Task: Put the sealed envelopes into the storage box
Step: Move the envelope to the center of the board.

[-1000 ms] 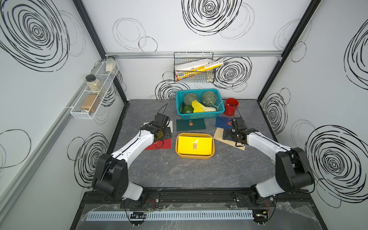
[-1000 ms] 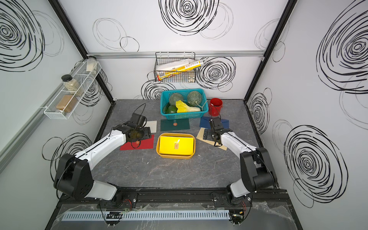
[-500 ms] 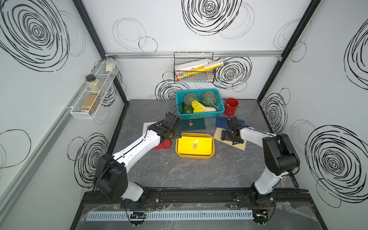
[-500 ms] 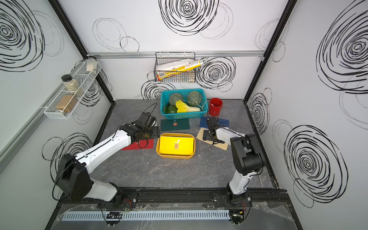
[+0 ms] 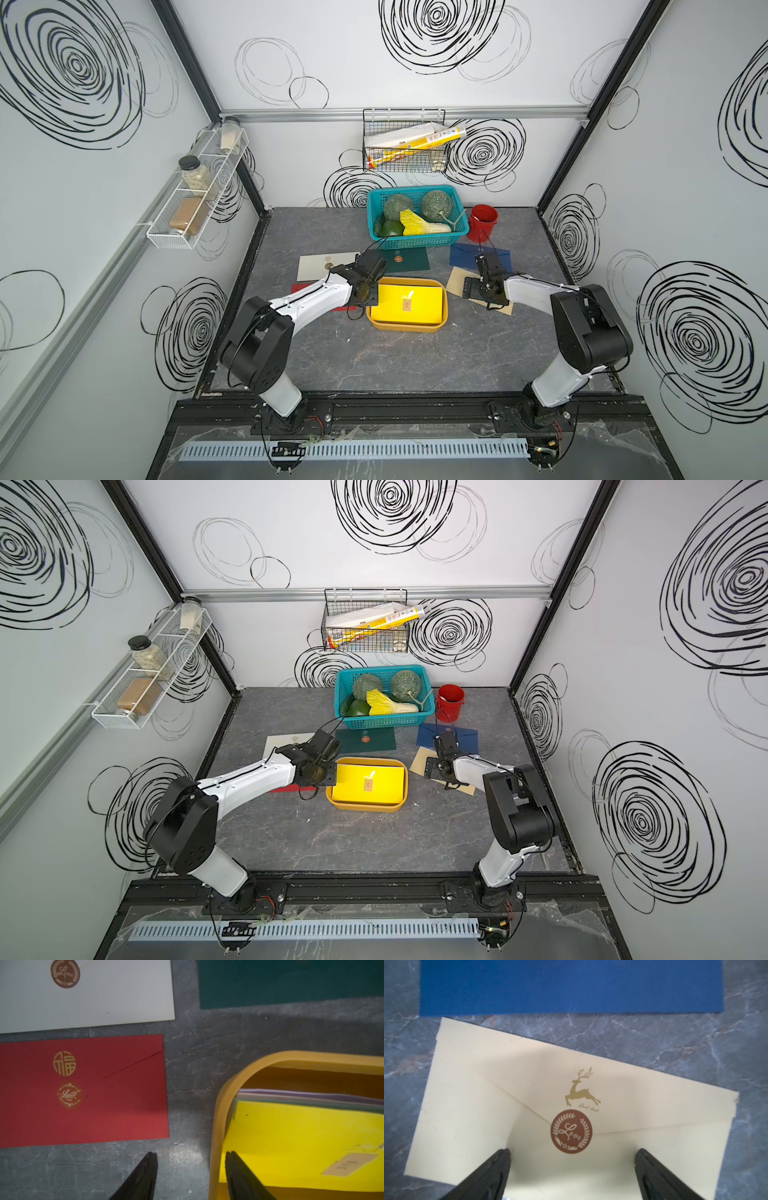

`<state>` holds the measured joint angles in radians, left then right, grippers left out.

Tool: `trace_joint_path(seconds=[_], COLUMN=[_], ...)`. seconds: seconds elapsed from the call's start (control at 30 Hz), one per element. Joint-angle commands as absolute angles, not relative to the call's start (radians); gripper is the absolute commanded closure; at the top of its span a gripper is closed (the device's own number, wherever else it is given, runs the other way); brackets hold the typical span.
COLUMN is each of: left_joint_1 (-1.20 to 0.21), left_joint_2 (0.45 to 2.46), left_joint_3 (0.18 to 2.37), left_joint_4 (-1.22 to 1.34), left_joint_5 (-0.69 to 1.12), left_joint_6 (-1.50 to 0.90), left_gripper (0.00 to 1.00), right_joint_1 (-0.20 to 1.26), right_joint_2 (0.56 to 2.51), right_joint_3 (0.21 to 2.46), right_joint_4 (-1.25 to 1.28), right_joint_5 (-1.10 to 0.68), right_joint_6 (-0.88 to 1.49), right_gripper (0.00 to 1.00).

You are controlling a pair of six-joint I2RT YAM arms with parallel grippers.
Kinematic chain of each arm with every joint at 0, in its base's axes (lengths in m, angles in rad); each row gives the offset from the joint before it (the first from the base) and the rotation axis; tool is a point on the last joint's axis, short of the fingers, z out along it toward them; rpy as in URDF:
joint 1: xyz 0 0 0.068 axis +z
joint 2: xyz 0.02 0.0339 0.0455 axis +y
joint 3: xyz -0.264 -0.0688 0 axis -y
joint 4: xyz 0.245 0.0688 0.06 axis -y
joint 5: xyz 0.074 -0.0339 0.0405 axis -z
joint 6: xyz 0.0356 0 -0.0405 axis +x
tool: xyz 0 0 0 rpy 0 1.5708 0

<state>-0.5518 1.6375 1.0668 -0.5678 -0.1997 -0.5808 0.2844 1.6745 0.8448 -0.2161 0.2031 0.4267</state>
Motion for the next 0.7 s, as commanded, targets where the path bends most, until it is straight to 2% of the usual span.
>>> trace_joint_path(seconds=[0.0,0.23,0.37,0.67], left_joint_1=[-0.558,-0.535,-0.497,-0.430], left_joint_2=[1.662,1.684,1.690,1.712], left_joint_3=[1.052,1.061,1.073,1.078], left_joint_4=[-0.516,-0.498,-0.480,-0.452], left_joint_5=[-0.187,-0.220,-0.213,-0.187], left_joint_6=[-0.566,-0.578,-0.578,-0.570], left_gripper=[0.47,0.62,0.74,0.78], right_joint_1=[0.300,0.342,0.364,0.448], right_joint_2=[1.672,1.648,1.626,1.604], right_joint_3=[0.805,0.773,0.746,0.715], right_joint_4=[-0.284,-0.294,-0.298,-0.319], right_joint_5=[0.181,0.185,0.181,0.147], right_joint_6=[0.404,0.387,0.385,0.378], right_gripper=[0.04,0.05,0.06,0.08])
